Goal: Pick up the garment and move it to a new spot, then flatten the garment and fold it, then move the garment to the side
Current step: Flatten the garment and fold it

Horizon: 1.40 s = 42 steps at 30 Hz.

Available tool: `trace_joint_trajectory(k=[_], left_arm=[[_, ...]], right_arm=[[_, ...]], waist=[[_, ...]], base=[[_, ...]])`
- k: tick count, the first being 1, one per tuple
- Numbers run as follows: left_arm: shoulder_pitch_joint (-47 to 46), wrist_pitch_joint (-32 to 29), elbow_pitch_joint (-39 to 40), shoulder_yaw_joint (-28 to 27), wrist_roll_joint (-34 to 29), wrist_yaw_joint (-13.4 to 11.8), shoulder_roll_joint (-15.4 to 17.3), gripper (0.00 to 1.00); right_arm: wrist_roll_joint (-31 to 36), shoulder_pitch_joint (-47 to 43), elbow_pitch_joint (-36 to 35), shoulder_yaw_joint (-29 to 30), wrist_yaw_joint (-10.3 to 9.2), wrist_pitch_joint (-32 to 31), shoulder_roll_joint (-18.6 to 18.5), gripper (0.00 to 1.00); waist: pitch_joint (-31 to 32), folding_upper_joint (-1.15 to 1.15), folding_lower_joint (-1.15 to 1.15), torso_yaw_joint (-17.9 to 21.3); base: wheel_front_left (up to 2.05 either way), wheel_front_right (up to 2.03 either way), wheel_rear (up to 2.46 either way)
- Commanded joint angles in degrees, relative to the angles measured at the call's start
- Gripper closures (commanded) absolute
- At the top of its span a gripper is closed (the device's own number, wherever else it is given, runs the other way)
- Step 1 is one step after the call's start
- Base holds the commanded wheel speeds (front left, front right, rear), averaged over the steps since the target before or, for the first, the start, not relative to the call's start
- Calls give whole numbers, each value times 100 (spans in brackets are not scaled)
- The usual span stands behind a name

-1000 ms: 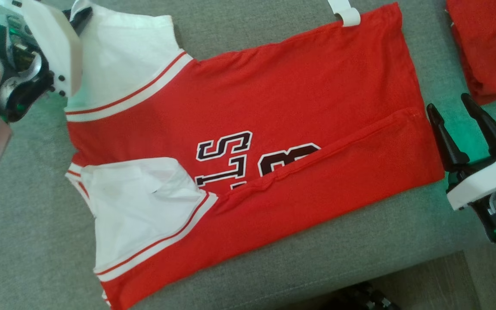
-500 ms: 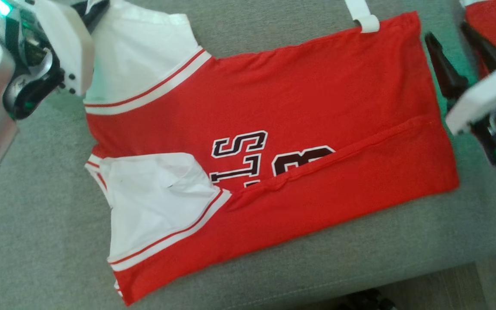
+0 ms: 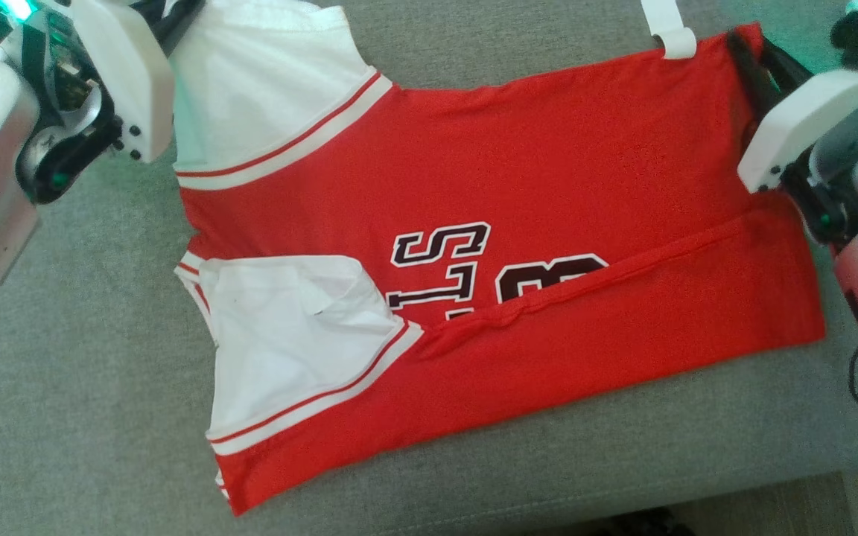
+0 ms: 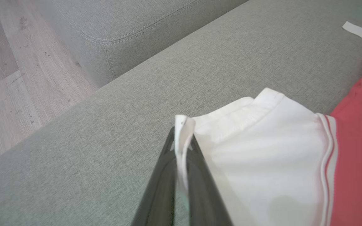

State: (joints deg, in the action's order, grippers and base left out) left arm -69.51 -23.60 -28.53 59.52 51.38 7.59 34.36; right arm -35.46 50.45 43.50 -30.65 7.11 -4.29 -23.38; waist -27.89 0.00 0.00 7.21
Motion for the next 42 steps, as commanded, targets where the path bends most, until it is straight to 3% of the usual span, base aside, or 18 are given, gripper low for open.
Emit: trace_joint_trajectory(k=[1,7,17,27,34,42], left_arm=[[-382,56,55,-193,22,-10,218,100],[-554,404,3,-23,-1,-10,221,100],[-1015,1861,-2,43,-180,-10,260,100],[-61,2484,1113,553,-47,-30,1028,100],[839,2717,2016,806,-27,-386,1401,100],[1382,2718,2553,1048,-199,-722,1557,100]], right_arm=[[-41,125,-25,-70,37,109,-10,100],[-139,468,281,-320,37,421,-59,100],[-761,748,207,-332,37,1014,-433,100],[-1202,-444,-756,-602,37,1300,-1384,100],[-1335,-1343,-1136,-422,37,1367,-1829,100],[-1319,-1985,-1278,-71,37,1339,-1840,100]], waist=[[-9,0,0,-18],[-8,0,0,-64],[66,0,0,-178],[320,0,0,-418],[324,0,0,-618],[385,0,0,-682]], base=[[0,0,0],[0,0,0],[0,0,0],[0,0,0],[0,0,0],[0,0,0]])
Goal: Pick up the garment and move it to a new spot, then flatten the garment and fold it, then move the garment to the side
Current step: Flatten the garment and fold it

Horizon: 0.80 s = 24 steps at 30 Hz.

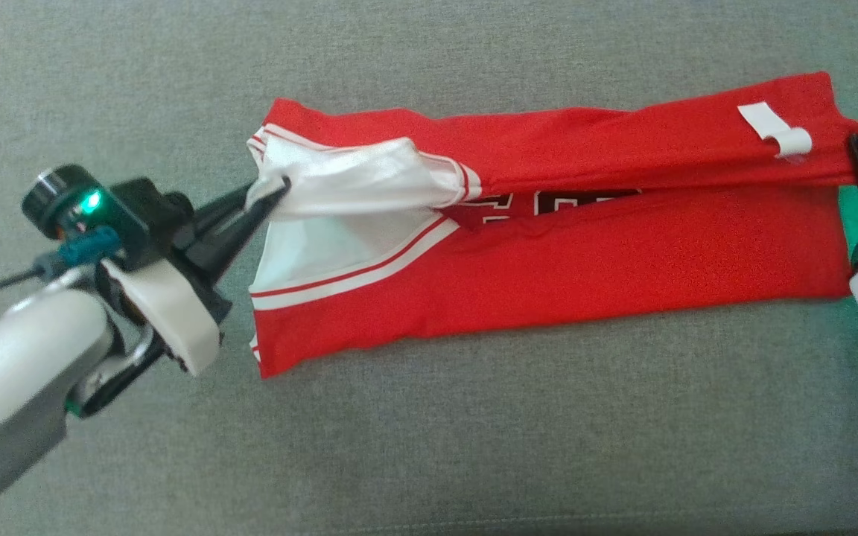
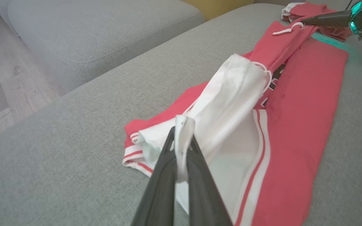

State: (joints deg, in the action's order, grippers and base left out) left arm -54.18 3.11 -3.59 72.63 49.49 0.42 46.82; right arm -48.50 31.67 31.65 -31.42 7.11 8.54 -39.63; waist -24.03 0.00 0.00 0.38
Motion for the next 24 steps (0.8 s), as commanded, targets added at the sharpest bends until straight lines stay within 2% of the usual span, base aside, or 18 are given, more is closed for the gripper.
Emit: trace_joint_trajectory(k=[1,7,8,9,10,11,14,18,21,24], left_arm=[[-91,39,104,-239,-36,-49,313,100],[218,72,161,-149,-146,-289,216,100],[280,115,131,-150,-135,-367,164,100],[345,165,91,-150,-126,-444,105,86],[417,231,46,-148,-122,-514,39,51],[494,310,-10,-142,-133,-574,-30,1],[782,772,-226,-218,-157,-915,-315,0],[1314,1140,-490,-569,-199,-1635,-734,0],[1803,1182,-382,-1158,-370,-2197,-1126,0],[2467,1185,-83,-1925,-811,-2631,-1523,0]], right_arm=[[-1,-189,-114,54,37,31,-200,100],[147,-619,-315,369,37,-61,-1,100],[187,-665,-330,423,37,-73,51,83],[232,-703,-339,487,37,-77,108,29],[281,-738,-342,564,37,-58,172,0],[336,-777,-347,639,37,-28,239,0],[515,-952,-283,969,37,159,476,0],[740,-1294,-170,1489,37,413,913,0],[984,-1556,-94,1851,37,532,1253,0],[1198,-1720,-18,2247,37,592,1584,0]], waist=[[5,0,0,-6],[17,0,0,-4],[25,0,0,1],[36,0,0,7],[56,0,0,12],[83,0,0,16],[231,0,0,3],[538,0,0,-43],[767,0,0,-136],[960,0,0,-249]], base=[[0,0,0],[0,0,0],[0,0,0],[0,0,0],[0,0,0],[0,0,0],[0,0,0],[0,0,0],[0,0,0],[0,0,0]])
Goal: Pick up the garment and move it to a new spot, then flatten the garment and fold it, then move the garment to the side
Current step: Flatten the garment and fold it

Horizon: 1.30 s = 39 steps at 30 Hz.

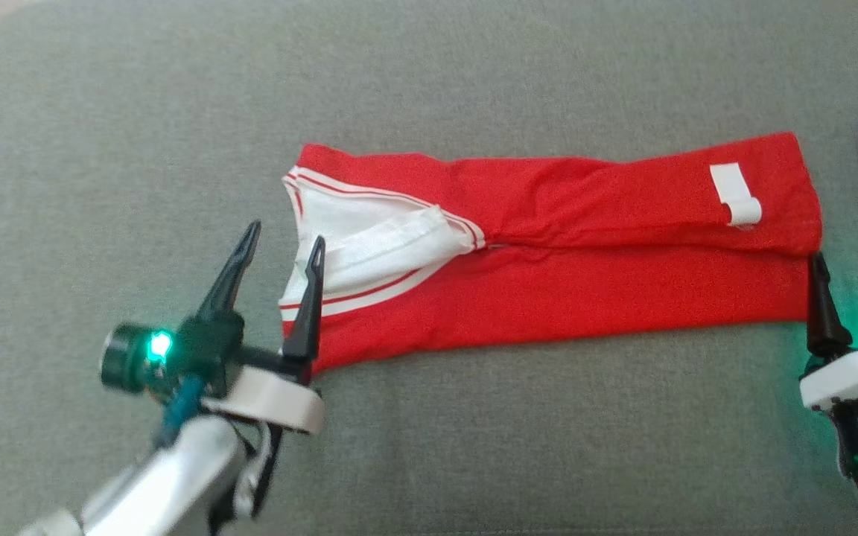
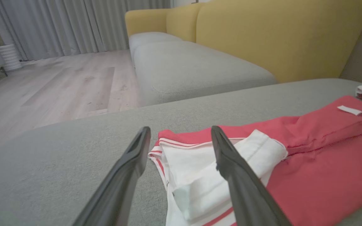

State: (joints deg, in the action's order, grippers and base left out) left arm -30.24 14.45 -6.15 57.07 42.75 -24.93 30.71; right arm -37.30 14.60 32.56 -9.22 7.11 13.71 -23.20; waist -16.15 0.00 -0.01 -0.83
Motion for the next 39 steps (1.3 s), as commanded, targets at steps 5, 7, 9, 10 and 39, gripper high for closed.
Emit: trace_joint_trajectory(k=[5,7,9,10,39], left_arm=[[1163,53,635,-1334,-1094,-518,-602,0],[1530,53,793,-1611,-1433,-591,-896,0],[1848,54,900,-1829,-1712,-578,-1163,0],[2096,54,953,-1988,-1955,-475,-1368,0],[2789,54,981,-2695,-3435,508,-2059,0]], right_arm=[[456,13,168,715,37,106,336,0],[581,100,378,990,37,102,430,0],[715,214,599,1201,37,59,498,0],[822,349,808,1380,37,16,561,0],[2554,1232,2766,2906,37,-21,865,100]], waist=[[410,0,1,-373],[471,0,1,-488],[513,0,1,-600],[541,0,1,-700],[764,0,1,-1053]], base=[[0,0,0],[0,0,0],[0,0,0],[0,0,0],[0,0,0]])
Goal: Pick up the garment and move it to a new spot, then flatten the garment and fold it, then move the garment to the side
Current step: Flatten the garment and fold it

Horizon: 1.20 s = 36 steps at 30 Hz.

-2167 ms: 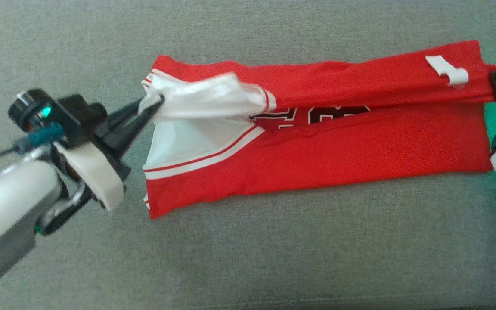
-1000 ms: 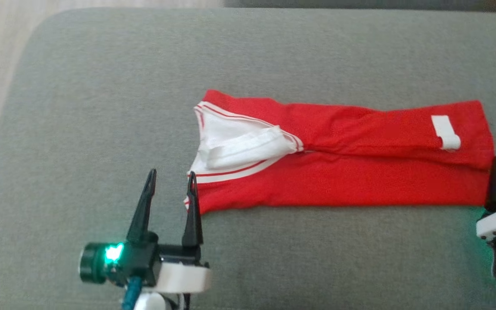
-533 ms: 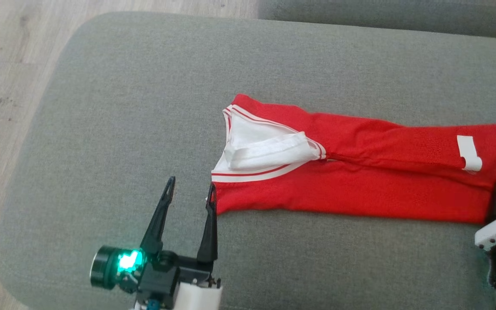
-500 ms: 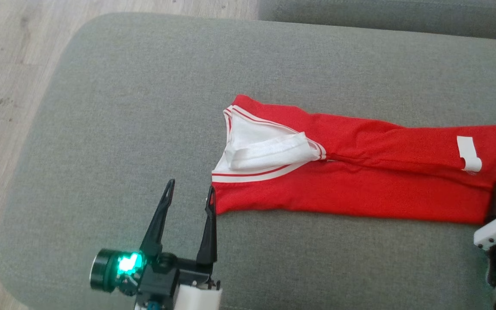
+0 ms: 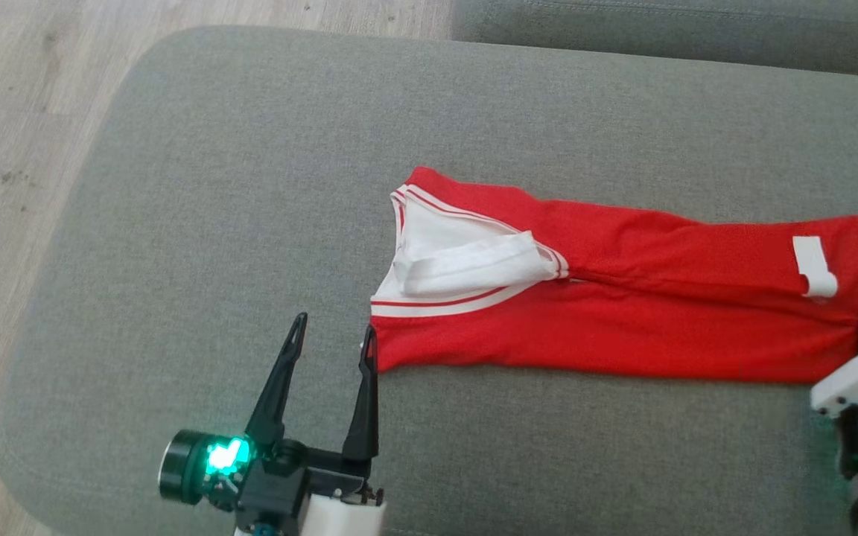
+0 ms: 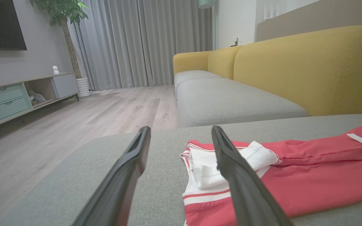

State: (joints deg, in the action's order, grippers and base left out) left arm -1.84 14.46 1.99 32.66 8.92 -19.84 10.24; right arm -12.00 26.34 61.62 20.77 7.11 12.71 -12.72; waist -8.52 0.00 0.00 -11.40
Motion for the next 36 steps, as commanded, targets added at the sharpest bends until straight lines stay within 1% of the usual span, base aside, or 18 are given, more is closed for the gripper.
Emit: trace_joint_trajectory(k=[1,6,9,11,13,17,19,20,21,25,28,30,32,36], left_arm=[[-45,53,173,-268,-64,37,-27,0],[-16,53,194,-389,-152,152,-62,0],[-9,53,189,-454,-196,221,-81,0],[-29,53,162,-478,-224,267,-116,0],[-57,53,125,-494,-256,304,-161,0],[-64,53,60,-535,-299,357,-233,0],[-70,53,26,-542,-318,396,-262,0],[-70,53,26,-542,-318,396,-262,0],[-83,53,-8,-549,-334,431,-294,0],[-108,53,-57,-579,-353,484,-359,0],[-125,53,-92,-605,-375,517,-397,0],[-133,53,-116,-615,-388,539,-424,0],[-150,53,-133,-616,-397,570,-453,0],[-204,53,-168,-624,-427,624,-500,0]], right_arm=[[59,66,-183,-50,37,92,-260,100],[107,151,-458,261,37,-49,-774,100],[-3,275,-806,157,37,-267,-864,100],[-179,362,-1177,-33,37,-418,-760,100],[-374,390,-1671,-296,37,-582,-577,100],[-636,248,-2902,-843,37,-1005,-18,100],[-633,67,-3527,-1089,37,-1218,266,100],[-633,67,-3527,-1089,37,-1218,266,100],[-574,-93,-4082,-1300,37,-1415,517,100],[-370,-348,-4879,-1777,37,-1737,814,100],[-115,-490,-5238,-2217,37,-1897,919,100],[-39,-562,-5344,-2510,37,-1964,958,100],[3,-617,-5311,-2788,37,-1988,976,100],[-293,-669,-4980,-3432,37,-1928,981,100]], waist=[[2,0,0,13],[41,0,0,121],[49,0,0,202],[59,0,0,256],[80,0,0,291],[128,0,0,332],[136,0,0,312],[136,0,0,312],[131,0,0,260],[88,0,0,96],[36,0,0,-26],[-2,0,0,-110],[-45,0,0,-194],[-139,0,0,-373]], base=[[0,0,0],[0,0,0],[0,0,0],[0,0,0],[0,0,0],[0,0,0],[0,0,0],[0,0,0],[0,0,0],[0,0,0],[0,0,0],[0,0,0],[0,0,0],[0,0,0]])
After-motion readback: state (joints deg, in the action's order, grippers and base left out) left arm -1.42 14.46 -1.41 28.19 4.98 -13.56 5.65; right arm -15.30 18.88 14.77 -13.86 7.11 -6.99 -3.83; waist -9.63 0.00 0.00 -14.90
